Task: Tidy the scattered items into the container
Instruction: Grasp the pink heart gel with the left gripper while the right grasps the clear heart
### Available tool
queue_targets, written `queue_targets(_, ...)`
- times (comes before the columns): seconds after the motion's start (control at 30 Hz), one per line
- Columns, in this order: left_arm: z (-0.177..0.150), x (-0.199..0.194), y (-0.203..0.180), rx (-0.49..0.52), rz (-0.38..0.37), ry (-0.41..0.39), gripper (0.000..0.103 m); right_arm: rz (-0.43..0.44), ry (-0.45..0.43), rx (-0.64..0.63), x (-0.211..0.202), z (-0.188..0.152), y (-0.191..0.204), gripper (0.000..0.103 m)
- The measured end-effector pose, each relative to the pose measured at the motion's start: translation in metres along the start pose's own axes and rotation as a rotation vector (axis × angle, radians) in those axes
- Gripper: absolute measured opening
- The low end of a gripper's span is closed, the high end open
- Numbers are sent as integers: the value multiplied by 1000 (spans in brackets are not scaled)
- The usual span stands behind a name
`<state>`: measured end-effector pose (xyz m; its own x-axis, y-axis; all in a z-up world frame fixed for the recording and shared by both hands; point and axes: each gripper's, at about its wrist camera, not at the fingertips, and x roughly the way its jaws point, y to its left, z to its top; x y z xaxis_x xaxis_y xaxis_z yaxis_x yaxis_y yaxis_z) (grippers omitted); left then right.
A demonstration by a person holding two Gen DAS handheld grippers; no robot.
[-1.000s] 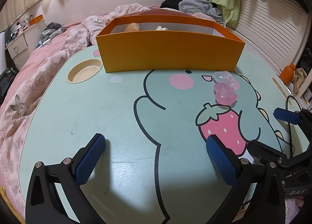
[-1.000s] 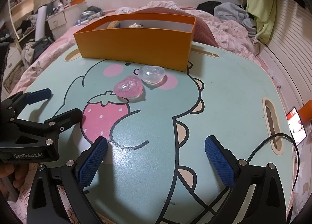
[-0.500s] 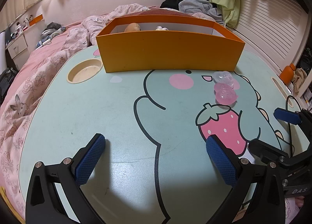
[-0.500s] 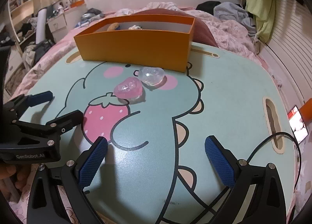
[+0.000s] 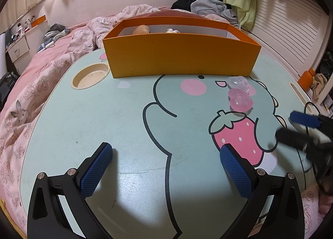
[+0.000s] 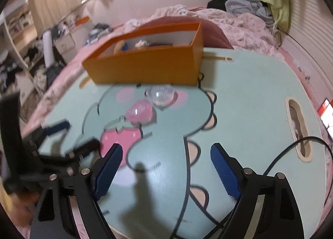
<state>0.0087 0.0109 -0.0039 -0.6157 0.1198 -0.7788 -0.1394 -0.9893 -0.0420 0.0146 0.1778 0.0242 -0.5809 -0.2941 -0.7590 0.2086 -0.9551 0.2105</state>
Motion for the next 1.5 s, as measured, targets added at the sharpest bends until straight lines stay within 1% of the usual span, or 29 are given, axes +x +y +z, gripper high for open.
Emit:
queue_targets(0.07, 0, 0, 1, 0, -1, 0, 103, -14, -28, 6, 1, 13, 0, 84)
queue_targets(0.13, 0, 0, 1, -1, -1, 0, 103, -55, -41, -6, 7, 27, 1, 81)
queue_targets(0.2, 0, 0, 1, -1, -1, 0, 103, -73, -24, -11, 19, 41, 3, 69)
queue_targets(0.27, 0, 0, 1, -2, -1, 0, 103, -56, 0, 0, 30, 52, 6, 64)
queue_targets(0.37, 0, 0, 0, -2, -1, -1, 103, -83, 26, -11, 47, 62, 13, 60)
queue_targets(0.43, -1, 0, 1, -2, -1, -1, 103, -114, 40, -42, 58, 63, 20, 49)
queue_targets(0.47, 0, 0, 1, -2, -1, -1, 103, -137, 50, -61, 64, 62, 22, 36)
queue_targets(0.53, 0, 0, 1, -2, -1, -1, 103, -167, 35, -115, 68, 58, 25, 37)
queue_targets(0.6, -1, 0, 1, -3, -1, -2, 103, -184, 26, -124, 65, 53, 24, 37)
queue_targets(0.67, -1, 0, 2, -4, -1, -2, 103, -144, 9, -77, 56, 48, 13, 37)
queue_targets(0.73, -1, 0, 2, -4, 0, -2, 103, -102, -28, -32, 41, 45, 1, 37)
queue_targets(0.83, 0, -1, 1, -2, 1, 1, 103, -72, -69, 19, 16, 40, -14, 37)
queue_targets(0.9, 2, -2, -2, 9, -38, 8, 103, -72, -88, 34, 2, 33, -22, 37)
queue_targets(0.93, 4, -5, -5, 17, -88, 7, 103, -76, -99, 38, -5, 29, -26, 37)
queue_targets(0.97, 7, -11, -10, 22, -128, -10, 103, -77, -112, 47, -12, 25, -30, 37)
queue_targets(1.03, 15, -17, -21, 51, -145, -37, 103, -70, -123, 69, -22, 20, -37, 37)
queue_targets(1.1, 30, -14, -37, 89, -144, -36, 102, -63, -134, 90, -29, 18, -42, 37)
queue_targets(1.13, 38, -9, -43, 95, -153, -22, 99, -62, -143, 97, -31, 19, -43, 37)
queue_targets(1.17, 45, -1, -51, 101, -178, -3, 94, -62, -150, 100, -33, 20, -45, 37)
queue_targets(1.2, 50, 5, -55, 107, -189, 19, 81, -60, -150, 102, -34, 21, -47, 37)
queue_targets(1.23, 54, 15, -60, 118, -182, 51, 73, -58, -151, 106, -33, 22, -48, 37)
queue_targets(1.27, 56, 25, -64, 138, -159, 80, 71, -55, -153, 115, -34, 22, -49, 37)
queue_targets(1.3, 56, 30, -68, 156, -147, 90, 69, -51, -153, 119, -35, 21, -51, 37)
queue_targets(1.33, 55, 31, -71, 179, -130, 72, 68, -49, -153, 124, -35, 20, -51, 37)
queue_targets(1.37, 53, 33, -72, 191, -145, 61, 64, -49, -153, 126, -34, 20, -52, 37)
queue_targets(1.4, 52, 32, -70, 190, -154, 55, 46, -50, -150, 127, -34, 20, -52, 37)
queue_targets(1.43, 51, 32, -68, 189, -145, 50, 39, -51, -149, 127, -33, 20, -52, 37)
queue_targets(1.47, 50, 33, -63, 180, -158, 56, 39, -50, -147, 127, -33, 19, -52, 37)
queue_targets(1.5, 49, 32, -59, 169, -190, 55, 39, -47, -146, 124, -33, 19, -51, 37)
